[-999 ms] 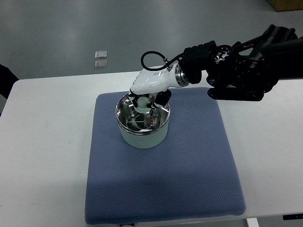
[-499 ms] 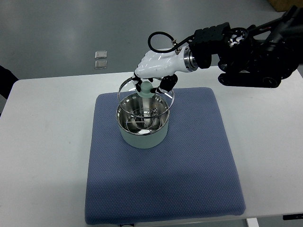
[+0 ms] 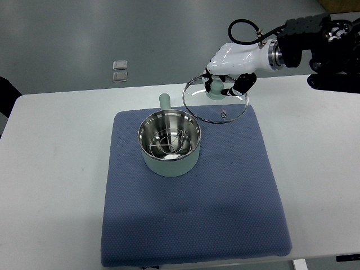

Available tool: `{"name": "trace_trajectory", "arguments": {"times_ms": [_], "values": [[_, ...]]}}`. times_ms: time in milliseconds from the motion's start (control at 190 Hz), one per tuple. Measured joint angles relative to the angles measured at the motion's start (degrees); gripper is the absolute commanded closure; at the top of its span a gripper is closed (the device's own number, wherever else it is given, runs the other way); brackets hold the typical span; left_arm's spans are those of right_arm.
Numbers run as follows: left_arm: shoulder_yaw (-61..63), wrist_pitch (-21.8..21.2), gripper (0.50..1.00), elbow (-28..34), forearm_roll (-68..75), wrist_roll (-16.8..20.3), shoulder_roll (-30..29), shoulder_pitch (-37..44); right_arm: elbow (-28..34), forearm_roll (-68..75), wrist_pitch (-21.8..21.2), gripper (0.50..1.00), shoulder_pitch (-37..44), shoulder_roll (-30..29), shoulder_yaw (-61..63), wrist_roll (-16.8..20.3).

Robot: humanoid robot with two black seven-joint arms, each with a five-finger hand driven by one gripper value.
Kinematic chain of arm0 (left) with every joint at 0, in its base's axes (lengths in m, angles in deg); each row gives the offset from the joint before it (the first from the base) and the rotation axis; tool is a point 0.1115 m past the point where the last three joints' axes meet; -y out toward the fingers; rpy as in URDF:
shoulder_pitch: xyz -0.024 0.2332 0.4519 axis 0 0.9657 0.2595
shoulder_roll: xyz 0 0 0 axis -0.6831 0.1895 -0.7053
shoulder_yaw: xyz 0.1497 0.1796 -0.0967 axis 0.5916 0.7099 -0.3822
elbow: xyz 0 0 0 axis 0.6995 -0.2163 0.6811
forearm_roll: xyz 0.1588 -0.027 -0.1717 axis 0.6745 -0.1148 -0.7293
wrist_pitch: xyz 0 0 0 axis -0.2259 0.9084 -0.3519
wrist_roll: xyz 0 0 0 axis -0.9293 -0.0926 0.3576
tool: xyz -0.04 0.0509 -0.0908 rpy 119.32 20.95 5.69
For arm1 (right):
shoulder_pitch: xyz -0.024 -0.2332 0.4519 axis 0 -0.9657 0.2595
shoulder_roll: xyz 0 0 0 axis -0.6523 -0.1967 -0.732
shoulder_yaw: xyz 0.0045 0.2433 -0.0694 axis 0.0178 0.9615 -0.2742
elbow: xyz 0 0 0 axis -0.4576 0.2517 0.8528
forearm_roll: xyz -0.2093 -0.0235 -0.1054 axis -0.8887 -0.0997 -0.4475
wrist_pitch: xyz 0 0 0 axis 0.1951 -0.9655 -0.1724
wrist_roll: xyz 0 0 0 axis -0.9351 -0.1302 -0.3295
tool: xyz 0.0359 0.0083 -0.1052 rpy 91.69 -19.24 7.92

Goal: Open lid and place right of pot
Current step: 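Lower the lid onto the mat beside the pot and release it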

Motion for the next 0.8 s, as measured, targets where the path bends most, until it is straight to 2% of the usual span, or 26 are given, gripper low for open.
{"name": "trace_trajectory", "arguments": {"times_ms": [289,799], "values": [[0.0,0.0,0.5,0.0,0.0,0.0,0.0,-0.01,0.05,-1.5,0.53,1.0,-5.65,2.48,-0.34,-0.31],[0.0,0.0,0.5,0.0,0.0,0.0,0.0,-0.01,-0.05,-1.64,3.46,1.0,-12.98,1.5,0.21,0.2]]}}
